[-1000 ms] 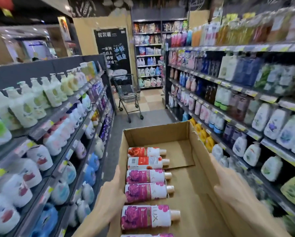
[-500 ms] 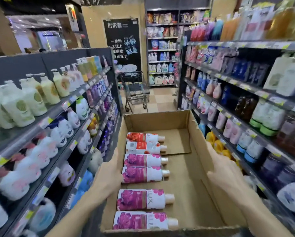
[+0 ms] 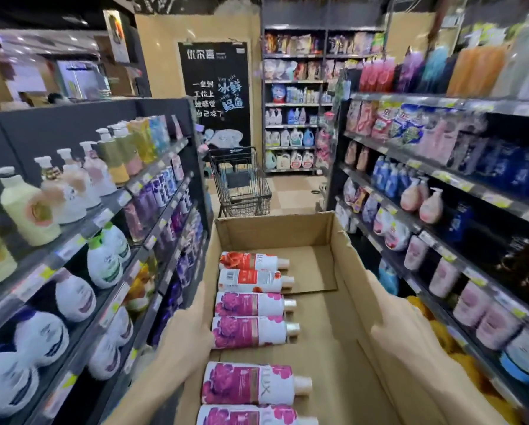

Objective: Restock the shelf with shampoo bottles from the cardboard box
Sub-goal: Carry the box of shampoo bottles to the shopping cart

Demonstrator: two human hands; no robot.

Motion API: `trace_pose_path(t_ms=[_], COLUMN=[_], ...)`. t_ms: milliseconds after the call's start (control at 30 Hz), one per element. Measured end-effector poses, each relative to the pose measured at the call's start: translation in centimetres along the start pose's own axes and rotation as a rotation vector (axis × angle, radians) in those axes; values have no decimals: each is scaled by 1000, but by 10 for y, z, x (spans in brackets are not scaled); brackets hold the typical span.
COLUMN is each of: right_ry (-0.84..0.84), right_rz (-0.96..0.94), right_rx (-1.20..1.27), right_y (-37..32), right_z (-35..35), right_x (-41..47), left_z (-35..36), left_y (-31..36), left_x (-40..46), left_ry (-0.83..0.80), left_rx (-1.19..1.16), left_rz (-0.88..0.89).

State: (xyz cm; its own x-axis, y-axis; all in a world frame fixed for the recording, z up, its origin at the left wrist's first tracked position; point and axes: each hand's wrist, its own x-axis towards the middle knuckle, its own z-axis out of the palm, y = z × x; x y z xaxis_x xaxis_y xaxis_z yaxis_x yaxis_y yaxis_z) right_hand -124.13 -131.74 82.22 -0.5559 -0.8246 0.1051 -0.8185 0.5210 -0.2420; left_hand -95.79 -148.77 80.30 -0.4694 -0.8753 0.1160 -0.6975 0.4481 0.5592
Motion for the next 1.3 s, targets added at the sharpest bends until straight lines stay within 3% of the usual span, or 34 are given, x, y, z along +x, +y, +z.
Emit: trace_pose_path(t_ms=[200, 400, 500, 600, 700, 867, 967, 1300], right_ry=[-52, -77, -107, -150, -70, -66, -62, -38], right_rz=[-13, -88, -142, -71, -93, -127, -159, -98], right_rx=[27, 88, 161, 189, 115, 86, 68, 56], right_y=[-3, -20, -28, -42, -59, -86, -100, -146], right_z=[43, 63, 67, 82, 97, 124, 139, 182], right_x=[178, 360, 452, 540, 618, 756, 840, 1079], left_z=[22, 48, 44, 41, 43, 51, 51, 63], left_y=[-14, -44, -39, -38, -47, -70, -83, -130], left_x=[166, 346, 420, 491, 566, 699, 782, 1037], left_ry=[-42, 106, 46, 28, 38, 75, 106, 87], left_rx=[7, 39, 97, 88, 29, 88, 6, -9], left_rz=[-49, -57, -111, -143, -166, -158, -128, -99])
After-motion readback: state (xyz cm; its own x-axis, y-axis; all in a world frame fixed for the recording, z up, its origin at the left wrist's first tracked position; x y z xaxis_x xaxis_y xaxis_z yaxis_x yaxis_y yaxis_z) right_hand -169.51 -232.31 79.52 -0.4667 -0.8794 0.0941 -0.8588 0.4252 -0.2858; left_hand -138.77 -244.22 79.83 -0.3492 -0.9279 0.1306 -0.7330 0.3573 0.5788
